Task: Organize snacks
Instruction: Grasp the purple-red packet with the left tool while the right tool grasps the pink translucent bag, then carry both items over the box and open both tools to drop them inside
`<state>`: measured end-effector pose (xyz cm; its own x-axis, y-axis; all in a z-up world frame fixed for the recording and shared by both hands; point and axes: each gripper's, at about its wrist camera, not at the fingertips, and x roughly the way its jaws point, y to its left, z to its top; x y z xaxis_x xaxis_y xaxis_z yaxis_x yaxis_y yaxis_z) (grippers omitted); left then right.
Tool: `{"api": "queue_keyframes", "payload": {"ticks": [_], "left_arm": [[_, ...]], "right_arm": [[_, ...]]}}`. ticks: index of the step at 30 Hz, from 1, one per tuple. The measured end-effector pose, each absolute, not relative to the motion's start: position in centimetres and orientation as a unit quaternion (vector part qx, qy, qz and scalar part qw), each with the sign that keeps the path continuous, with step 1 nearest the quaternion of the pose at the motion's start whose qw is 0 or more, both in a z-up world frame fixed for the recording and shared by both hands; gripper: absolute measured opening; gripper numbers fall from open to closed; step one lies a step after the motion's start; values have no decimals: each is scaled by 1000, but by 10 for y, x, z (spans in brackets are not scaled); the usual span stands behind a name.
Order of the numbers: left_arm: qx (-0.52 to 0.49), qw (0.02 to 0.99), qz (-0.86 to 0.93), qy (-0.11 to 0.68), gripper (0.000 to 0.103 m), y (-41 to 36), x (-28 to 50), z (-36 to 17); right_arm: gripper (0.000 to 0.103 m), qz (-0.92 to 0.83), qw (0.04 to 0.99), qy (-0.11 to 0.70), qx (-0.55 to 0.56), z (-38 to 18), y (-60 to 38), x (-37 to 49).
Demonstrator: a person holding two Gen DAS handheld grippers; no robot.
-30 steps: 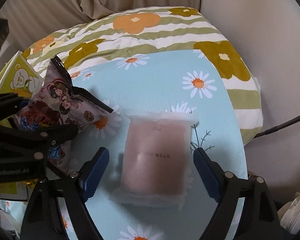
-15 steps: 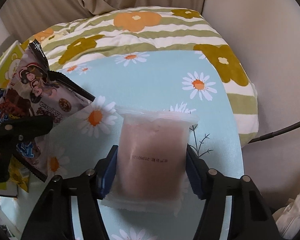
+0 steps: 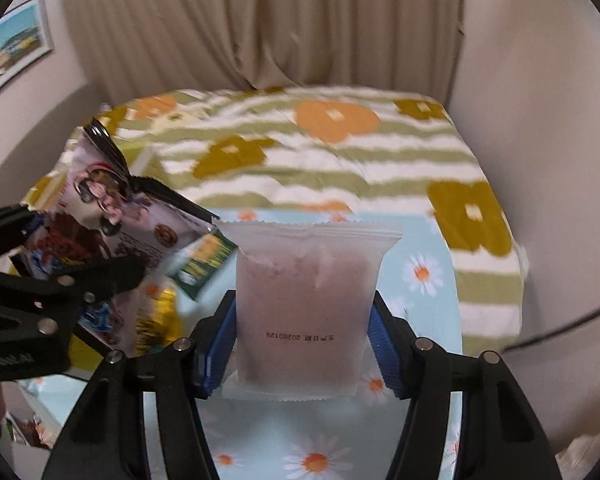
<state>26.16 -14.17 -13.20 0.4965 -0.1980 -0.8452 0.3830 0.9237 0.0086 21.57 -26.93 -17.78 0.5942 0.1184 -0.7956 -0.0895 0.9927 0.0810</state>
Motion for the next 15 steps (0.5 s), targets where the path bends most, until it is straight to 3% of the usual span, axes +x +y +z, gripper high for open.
{"api": "queue_keyframes", "payload": {"ticks": [15], "left_arm": [[13, 910, -58, 409, 67, 30, 207, -63]], "right_arm": [[57, 180, 914, 364, -18, -86, -148, 195]]}}
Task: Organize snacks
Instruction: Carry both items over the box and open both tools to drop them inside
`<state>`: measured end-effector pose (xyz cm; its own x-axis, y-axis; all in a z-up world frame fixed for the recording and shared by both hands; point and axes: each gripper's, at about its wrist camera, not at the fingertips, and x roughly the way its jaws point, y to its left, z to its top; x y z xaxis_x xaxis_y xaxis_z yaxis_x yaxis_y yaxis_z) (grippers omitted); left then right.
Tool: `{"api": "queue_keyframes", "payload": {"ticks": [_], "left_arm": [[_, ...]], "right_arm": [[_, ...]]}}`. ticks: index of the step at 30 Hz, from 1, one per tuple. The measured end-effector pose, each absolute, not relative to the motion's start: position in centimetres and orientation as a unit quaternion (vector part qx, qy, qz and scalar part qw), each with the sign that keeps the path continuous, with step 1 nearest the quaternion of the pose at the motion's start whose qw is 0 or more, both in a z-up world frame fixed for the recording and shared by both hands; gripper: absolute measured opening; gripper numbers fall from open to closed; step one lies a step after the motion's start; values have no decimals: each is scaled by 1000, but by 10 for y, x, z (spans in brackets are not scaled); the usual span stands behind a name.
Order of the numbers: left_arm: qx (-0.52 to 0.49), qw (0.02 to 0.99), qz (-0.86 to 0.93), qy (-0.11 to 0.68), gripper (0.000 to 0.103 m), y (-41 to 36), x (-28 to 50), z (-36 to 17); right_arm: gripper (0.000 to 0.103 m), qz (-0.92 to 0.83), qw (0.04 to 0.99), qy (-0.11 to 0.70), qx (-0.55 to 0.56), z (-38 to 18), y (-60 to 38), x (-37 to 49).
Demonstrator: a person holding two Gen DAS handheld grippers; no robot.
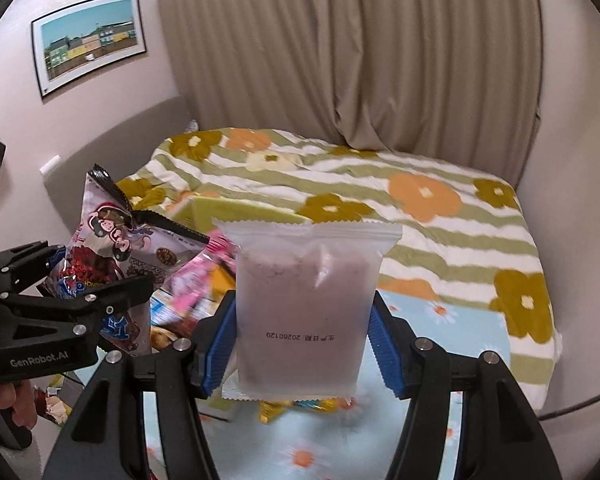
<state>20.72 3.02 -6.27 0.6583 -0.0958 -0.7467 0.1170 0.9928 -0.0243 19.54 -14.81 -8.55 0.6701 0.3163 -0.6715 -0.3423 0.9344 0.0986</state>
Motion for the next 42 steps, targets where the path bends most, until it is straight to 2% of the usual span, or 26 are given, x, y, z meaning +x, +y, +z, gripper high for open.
{"api": "queue_keyframes", "payload": {"ticks": [12, 22, 24, 25, 26, 28, 42], "left_arm": [[-7, 903, -74, 423, 67, 167, 222, -75], [-36, 869, -134, 474, 67, 185, 270, -125], [-40, 864, -139, 482, 70, 183, 276, -134], [-42, 861, -143, 486, 75, 182, 279, -138], [-43, 857, -148, 492, 85, 181, 281, -143], [-36, 854, -151, 497, 97, 180, 282, -151], [-55, 859, -137, 489, 98, 201, 260, -142]], "right_arm": [[57, 173, 918, 356, -13, -78, -28, 201], [57, 133, 911, 391, -11, -97, 11, 222], [57, 126, 908, 399, -8, -102, 13, 226], [57, 123, 907, 402, -7, -105, 13, 227], [57, 120, 906, 406, -7, -108, 14, 229], [57, 116, 905, 410, -4, -111, 16, 231], [57, 123, 901, 415, -2, -107, 23, 234]]}}
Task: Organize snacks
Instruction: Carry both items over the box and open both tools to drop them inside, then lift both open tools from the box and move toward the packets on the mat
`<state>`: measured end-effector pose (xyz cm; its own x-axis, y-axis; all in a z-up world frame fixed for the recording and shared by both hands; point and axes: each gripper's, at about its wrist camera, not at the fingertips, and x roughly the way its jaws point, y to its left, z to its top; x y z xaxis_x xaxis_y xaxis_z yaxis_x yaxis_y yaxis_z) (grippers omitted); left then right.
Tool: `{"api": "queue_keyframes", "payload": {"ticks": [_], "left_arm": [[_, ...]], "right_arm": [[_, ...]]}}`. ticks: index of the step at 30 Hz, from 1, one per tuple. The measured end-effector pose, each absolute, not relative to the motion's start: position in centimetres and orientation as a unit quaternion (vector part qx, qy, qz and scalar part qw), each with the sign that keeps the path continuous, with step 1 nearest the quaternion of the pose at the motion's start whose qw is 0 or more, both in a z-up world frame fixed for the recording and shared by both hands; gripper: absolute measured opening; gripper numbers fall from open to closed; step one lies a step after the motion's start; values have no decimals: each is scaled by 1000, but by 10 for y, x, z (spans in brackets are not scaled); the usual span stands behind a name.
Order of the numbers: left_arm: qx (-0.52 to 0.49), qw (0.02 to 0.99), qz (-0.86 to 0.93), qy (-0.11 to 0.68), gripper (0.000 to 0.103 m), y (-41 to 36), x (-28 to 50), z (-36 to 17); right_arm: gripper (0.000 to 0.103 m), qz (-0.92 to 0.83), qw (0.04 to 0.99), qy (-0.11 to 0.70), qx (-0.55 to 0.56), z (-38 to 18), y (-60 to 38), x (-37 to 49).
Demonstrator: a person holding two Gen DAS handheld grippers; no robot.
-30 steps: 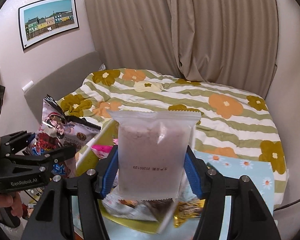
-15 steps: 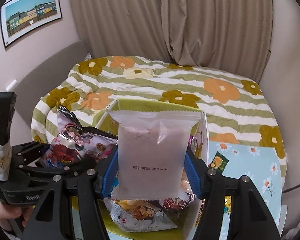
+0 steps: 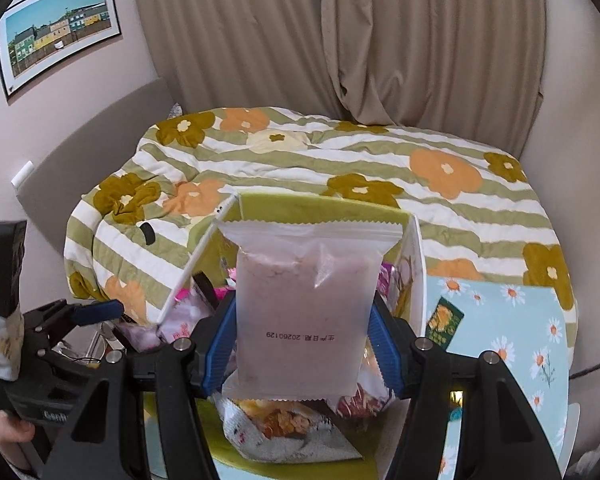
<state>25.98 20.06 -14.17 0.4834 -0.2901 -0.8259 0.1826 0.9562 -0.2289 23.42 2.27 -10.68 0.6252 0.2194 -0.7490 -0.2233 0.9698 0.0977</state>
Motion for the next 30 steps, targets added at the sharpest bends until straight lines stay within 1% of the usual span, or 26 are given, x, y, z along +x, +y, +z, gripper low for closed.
{"api": "queue_keyframes", "payload": {"ticks": [6, 13, 17, 19, 20, 21, 30], "left_arm": [[-50, 865, -127, 483, 98, 201, 264, -137], [-55, 867, -101, 485, 98, 200, 277, -141], [-64, 864, -87, 492, 98, 203, 282, -148], [-62, 862, -80, 496, 98, 205, 287, -151], [-61, 862, -78, 497, 98, 205, 288, -152], [-60, 862, -75, 498, 98, 205, 289, -153], [-57, 864, -65, 497, 98, 210, 283, -150]], "right_arm": [[57, 145, 893, 427, -4, -100, 36, 270], [57, 177, 867, 466, -6, -122, 56, 317], [59, 199, 853, 483, -6, -138, 67, 336], [76, 209, 858, 469, -2, -138, 68, 338], [95, 215, 863, 457, 0, -137, 67, 337], [102, 218, 865, 451, 2, -136, 67, 337], [102, 212, 875, 435, 4, -132, 54, 322]]}}
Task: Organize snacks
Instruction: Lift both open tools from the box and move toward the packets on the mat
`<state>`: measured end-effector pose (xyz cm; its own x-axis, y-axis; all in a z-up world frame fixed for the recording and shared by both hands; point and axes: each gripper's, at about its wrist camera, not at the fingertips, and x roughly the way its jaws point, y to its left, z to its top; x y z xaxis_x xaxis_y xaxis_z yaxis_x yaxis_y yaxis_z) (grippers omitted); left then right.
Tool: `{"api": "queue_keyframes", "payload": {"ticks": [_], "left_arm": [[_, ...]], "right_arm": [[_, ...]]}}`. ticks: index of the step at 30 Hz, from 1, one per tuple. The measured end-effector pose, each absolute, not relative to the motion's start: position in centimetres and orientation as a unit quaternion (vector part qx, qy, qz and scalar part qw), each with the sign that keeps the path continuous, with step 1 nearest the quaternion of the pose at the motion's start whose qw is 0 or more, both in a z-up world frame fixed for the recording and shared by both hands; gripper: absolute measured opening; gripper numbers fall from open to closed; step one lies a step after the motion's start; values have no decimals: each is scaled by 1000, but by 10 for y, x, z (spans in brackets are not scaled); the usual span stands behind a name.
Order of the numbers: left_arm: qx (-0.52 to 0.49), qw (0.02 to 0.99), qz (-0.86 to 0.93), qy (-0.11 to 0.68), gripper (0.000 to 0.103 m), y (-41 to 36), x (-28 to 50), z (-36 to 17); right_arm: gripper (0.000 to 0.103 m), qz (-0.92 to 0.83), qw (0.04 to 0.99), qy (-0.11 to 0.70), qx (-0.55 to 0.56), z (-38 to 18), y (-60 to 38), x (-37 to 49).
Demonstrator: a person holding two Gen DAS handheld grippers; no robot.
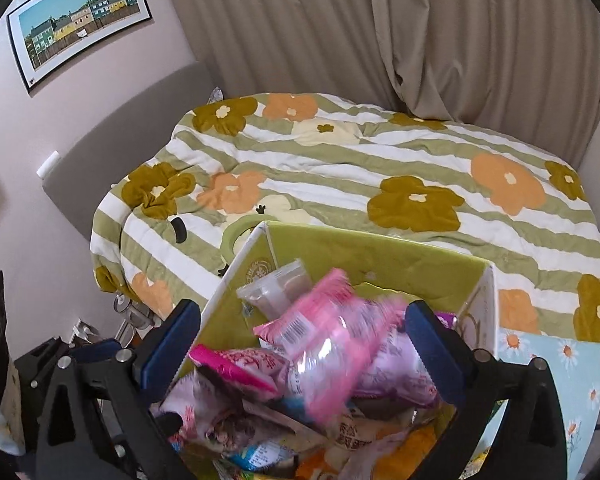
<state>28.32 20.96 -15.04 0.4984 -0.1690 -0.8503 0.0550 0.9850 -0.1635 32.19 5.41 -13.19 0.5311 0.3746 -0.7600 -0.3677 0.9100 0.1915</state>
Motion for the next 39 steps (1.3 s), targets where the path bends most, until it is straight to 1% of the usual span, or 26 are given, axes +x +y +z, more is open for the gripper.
{"api": "queue_keyframes", "payload": {"ticks": [14, 25, 32, 39], "left_arm": [[-55, 876, -69, 473, 98, 218, 226, -128], [-60, 880, -34, 469, 98, 207, 163, -123], [-65, 889, -27, 453, 98, 143, 141, -109], [-76, 892, -50, 443, 98, 37, 141, -114]], "right_arm": [[102, 191, 898, 395, 16, -94, 27, 245], [102, 179, 909, 375, 31, -84, -20, 173], [102, 182, 911, 368, 38, -88, -77, 155], [102, 186, 903, 386, 13, -95, -155, 159]]}}
